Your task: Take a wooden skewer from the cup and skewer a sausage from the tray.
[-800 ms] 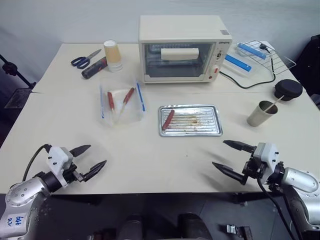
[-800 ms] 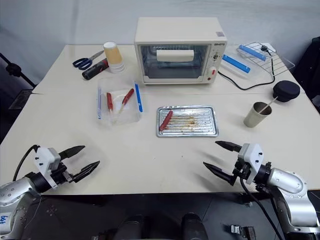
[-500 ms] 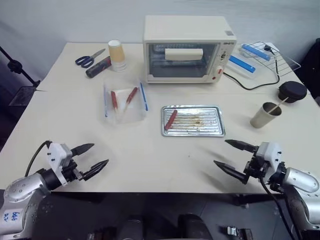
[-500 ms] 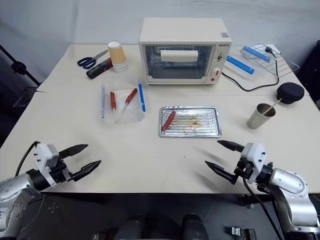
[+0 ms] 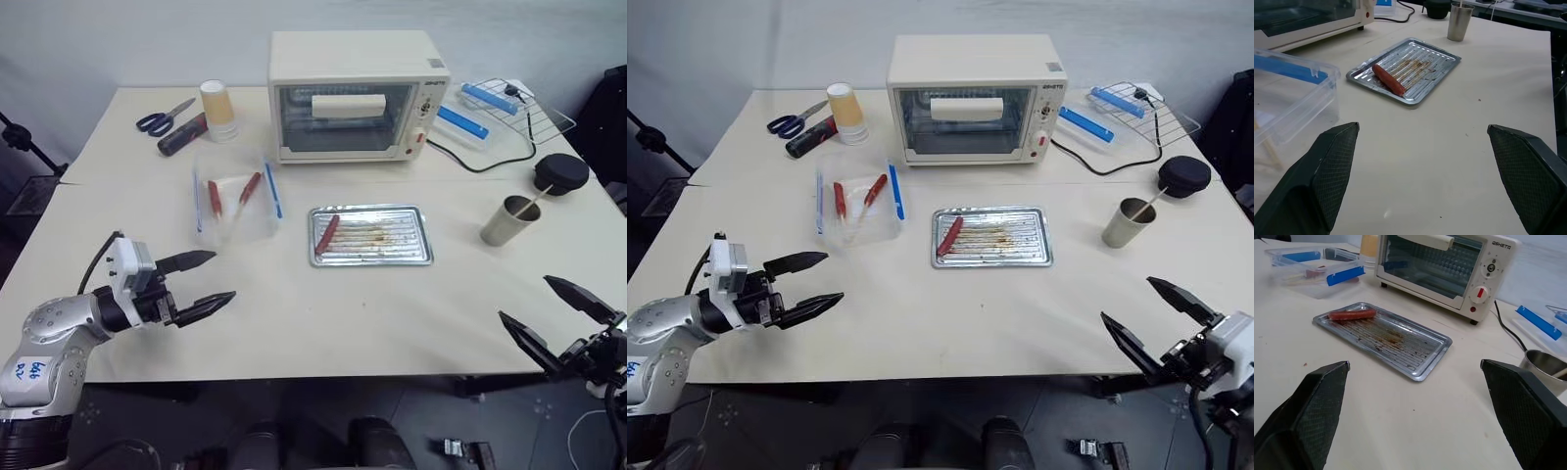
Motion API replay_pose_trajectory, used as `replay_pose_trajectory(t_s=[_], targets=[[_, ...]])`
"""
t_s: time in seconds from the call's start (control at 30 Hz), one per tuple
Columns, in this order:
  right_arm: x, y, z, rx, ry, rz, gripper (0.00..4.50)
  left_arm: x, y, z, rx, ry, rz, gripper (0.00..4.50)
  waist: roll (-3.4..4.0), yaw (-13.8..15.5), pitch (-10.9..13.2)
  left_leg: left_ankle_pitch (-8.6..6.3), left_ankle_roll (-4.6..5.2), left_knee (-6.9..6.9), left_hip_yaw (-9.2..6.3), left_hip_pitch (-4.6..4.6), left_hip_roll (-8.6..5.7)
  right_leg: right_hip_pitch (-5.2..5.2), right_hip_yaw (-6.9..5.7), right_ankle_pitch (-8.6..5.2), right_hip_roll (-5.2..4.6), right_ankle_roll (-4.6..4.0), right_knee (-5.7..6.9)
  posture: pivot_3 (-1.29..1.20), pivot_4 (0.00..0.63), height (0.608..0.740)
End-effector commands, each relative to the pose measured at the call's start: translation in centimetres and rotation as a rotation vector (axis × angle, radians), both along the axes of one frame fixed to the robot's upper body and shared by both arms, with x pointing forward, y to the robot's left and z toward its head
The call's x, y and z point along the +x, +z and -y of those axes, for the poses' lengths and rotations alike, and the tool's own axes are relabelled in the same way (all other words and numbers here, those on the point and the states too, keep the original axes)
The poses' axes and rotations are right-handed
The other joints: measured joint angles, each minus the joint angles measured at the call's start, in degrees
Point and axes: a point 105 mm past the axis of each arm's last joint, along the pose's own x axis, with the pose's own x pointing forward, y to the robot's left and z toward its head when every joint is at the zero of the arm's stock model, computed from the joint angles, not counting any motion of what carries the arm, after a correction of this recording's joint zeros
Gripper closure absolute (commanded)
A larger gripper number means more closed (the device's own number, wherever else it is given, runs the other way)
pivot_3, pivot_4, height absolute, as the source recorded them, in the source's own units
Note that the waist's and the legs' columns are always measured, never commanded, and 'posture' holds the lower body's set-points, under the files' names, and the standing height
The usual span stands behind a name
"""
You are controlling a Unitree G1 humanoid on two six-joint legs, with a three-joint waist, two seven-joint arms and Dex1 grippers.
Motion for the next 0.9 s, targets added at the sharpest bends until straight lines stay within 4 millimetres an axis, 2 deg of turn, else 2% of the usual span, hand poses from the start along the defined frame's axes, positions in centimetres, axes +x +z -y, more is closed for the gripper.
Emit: replay_pose_trajectory(t_s=[0.03,0.23,0.37,0.43,0.5,0.57,0.63,0.8,0.9], targets=[[-0.2,0.9,-0.8,-0.001,0.019,0.052,0.00,0.2,0.1,0.6,0.007,-0.026,0.010,0.05,0.00,0.0,0.0,0.00,0.00,0.01,0.00,-0.01,0.00,0.00,0.01,0.00,-0.01,0.00,0.00,0.00,0.150,0.740],[0.1,1.0,-0.7,0.052,-0.022,0.061,0.00,1.0,0.9,1.8,-0.006,-0.051,0.052,0.05,0.00,0.0,0.0,0.00,0.02,0.03,-0.01,-0.02,-0.02,0.00,0.02,0.00,-0.04,0.00,0.02,0.00,0.150,0.740],[1.1,2.2,0.1,0.090,-0.064,0.042,0.00,0.9,1.7,3.1,-0.028,-0.116,0.069,0.05,0.01,0.0,0.0,0.00,0.01,0.04,-0.03,-0.04,-0.05,-0.02,0.01,0.00,-0.04,0.00,0.02,0.00,0.150,0.740],[2.6,4.2,1.9,0.081,-0.102,0.003,0.00,0.6,2.4,4.9,-0.047,-0.210,0.071,0.05,0.04,-0.1,0.0,0.00,0.05,0.11,-0.03,-0.06,-0.08,-0.01,0.02,0.01,-0.06,0.02,0.04,0.00,0.150,0.740],[5.1,7.4,4.4,0.113,-0.144,-0.081,0.00,0.1,2.9,7.1,-0.080,-0.324,0.060,0.05,0.19,-0.2,0.1,0.02,0.19,0.26,0.10,-0.07,-0.16,0.01,0.11,0.09,-0.14,0.16,0.05,0.00,0.150,0.740],[7.0,9.3,6.0,0.122,-0.179,-0.181,0.00,-0.3,3.1,8.7,-0.107,-0.394,0.044,0.05,0.31,-0.2,0.1,0.06,0.34,0.28,0.34,-0.02,-0.20,0.03,0.20,0.17,-0.22,0.28,-0.05,0.00,0.150,0.740],[8.8,9.9,6.8,0.101,-0.224,-0.315,0.00,-0.5,3.0,9.9,-0.121,-0.430,0.044,0.05,0.31,-0.1,0.1,0.11,0.33,0.23,0.30,-0.01,-0.09,0.00,0.15,0.17,-0.15,0.26,-0.03,0.00,0.150,0.740],[12.1,11.4,7.4,0.169,-0.248,-0.446,0.00,-0.5,2.6,11.1,-0.143,-0.443,0.044,0.05,0.20,-0.3,0.1,0.18,0.17,0.10,0.23,-0.24,0.03,-0.30,0.08,0.07,0.06,0.08,0.02,0.00,0.150,0.740],[14.4,10.1,8.2,0.177,-0.326,-0.555,0.00,-0.4,2.4,11.5,-0.148,-0.435,0.045,0.05,0.21,-0.3,0.1,0.19,0.23,0.17,0.60,-0.50,-0.13,-0.75,0.36,0.12,-0.05,0.18,0.17,0.00,0.150,0.740]])
